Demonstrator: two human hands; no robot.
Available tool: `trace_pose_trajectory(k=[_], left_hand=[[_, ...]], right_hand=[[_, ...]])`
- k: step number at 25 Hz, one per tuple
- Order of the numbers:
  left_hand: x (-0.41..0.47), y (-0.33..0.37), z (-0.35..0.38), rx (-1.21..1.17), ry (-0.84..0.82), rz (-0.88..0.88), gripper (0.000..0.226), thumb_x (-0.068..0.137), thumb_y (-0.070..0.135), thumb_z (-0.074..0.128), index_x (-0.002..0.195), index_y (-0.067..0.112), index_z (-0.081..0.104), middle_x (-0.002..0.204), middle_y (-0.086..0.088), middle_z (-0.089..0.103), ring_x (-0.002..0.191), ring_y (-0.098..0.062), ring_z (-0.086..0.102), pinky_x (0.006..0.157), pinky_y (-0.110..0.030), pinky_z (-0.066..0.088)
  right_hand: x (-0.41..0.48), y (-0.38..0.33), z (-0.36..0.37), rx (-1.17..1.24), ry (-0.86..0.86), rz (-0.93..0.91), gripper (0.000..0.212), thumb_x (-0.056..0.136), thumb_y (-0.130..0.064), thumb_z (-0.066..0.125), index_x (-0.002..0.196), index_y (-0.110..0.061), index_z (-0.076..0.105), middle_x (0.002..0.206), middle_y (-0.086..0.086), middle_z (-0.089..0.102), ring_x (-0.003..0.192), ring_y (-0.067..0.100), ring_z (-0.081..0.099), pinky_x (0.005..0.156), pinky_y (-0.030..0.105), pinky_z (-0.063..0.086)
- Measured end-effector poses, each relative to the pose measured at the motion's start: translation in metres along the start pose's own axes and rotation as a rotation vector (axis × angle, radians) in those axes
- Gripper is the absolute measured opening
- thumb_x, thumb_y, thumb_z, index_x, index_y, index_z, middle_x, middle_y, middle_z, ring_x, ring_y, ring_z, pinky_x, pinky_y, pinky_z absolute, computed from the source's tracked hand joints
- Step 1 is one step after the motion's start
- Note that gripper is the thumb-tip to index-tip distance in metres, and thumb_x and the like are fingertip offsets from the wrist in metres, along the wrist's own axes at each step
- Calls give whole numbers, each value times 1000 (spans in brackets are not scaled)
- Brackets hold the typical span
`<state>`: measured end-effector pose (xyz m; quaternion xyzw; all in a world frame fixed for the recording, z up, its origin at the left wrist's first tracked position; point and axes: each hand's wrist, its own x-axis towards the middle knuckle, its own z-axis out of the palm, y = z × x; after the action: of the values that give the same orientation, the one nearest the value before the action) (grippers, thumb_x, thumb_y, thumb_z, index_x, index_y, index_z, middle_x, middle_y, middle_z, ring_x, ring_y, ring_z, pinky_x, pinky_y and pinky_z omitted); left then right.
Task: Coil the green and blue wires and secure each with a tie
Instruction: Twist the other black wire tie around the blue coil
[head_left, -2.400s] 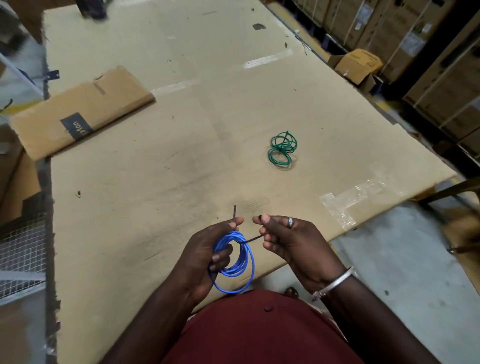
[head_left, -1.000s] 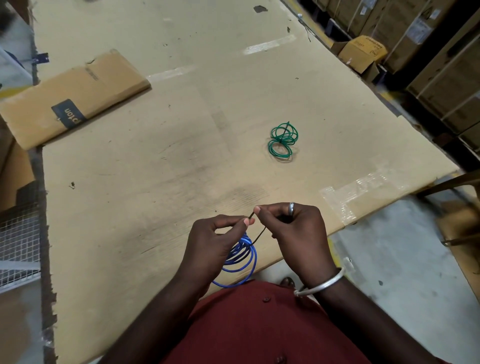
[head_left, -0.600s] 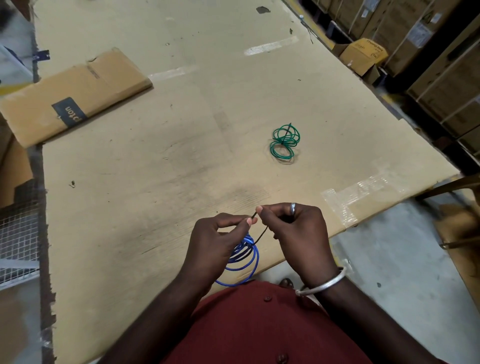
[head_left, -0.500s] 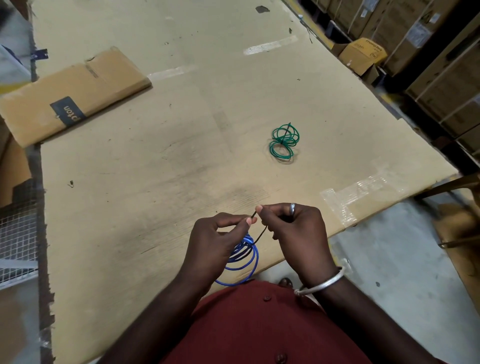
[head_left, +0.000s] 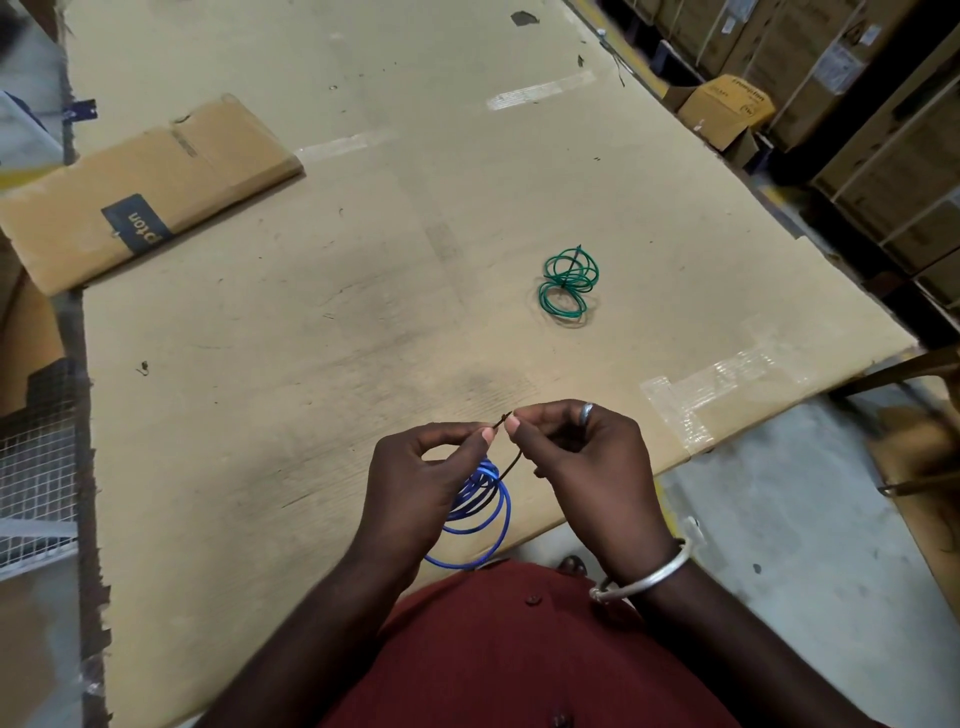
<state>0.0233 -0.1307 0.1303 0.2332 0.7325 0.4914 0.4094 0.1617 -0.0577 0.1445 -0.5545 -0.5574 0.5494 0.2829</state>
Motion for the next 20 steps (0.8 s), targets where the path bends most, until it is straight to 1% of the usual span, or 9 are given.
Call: trace_pose_trajectory(k=[2,3,5,7,10,12,15,17,20], left_hand=[[0,0,0,-10,19,6,5,88,27,80,88,24,84,81,10,81,57,5,65,57,-11,45],[0,0,0,-15,21,9,5,88,26,80,88,23,84,80,9,81,55,5,64,55,-10,45],[0,2,1,-30,17,11,6,88,24,80,88,20,84,76,7,80,48,4,58,52,-10,43],[-1,2,0,-41,7,11,6,88,24,80,88,20,84,72,8,79,45,4,55,49,-11,42],[1,0,0,-55,-15,-4,7,89,25,79,89,20,84,62,11,72,42,2,49,47,-13,40],[2,-2,-2,-95,-46,-56,11,90,27,78,91,19,84,51,12,60,42,-3,37,45,-17,36],[5,-5,-5,-184,-98,-128,15,91,27,76,94,15,83,52,5,48,44,-8,29,43,-20,31],[7,-5,-7,-201,-126,-141,15,89,28,77,94,16,84,59,-2,49,44,-9,30,43,-21,30],[7,-5,-7,-172,-149,-128,15,89,27,77,93,14,83,54,9,55,43,-5,34,45,-19,34]], right_hand=[[-1,1,0,-32,-6,-28,3,85,-24,82,84,-21,81,72,-4,78,65,4,70,71,40,63],[-2,2,0,-61,-3,-57,3,86,-24,82,84,-21,81,72,-4,77,64,2,68,69,35,62],[-3,2,-2,-145,8,-134,2,87,-23,80,86,-22,81,71,-5,76,63,0,65,62,19,53],[-4,1,-2,-222,-13,-222,2,89,-20,79,88,-21,80,74,-6,75,68,4,67,62,11,46],[-2,3,-1,-290,-42,-326,3,90,-17,77,89,-19,79,78,-8,73,74,9,68,64,12,47],[-1,3,-1,-275,-50,-337,3,90,-16,77,89,-18,79,79,-8,73,76,10,68,64,12,47],[-1,3,1,-258,-70,-313,4,92,-22,76,89,-20,79,80,-8,74,76,9,68,64,12,46],[3,4,1,-242,-47,-304,4,93,-27,75,94,-24,77,85,-9,74,77,9,67,66,13,45],[13,5,-2,-222,-47,-341,12,92,-23,76,103,-26,76,90,-8,70,76,13,64,66,10,41]])
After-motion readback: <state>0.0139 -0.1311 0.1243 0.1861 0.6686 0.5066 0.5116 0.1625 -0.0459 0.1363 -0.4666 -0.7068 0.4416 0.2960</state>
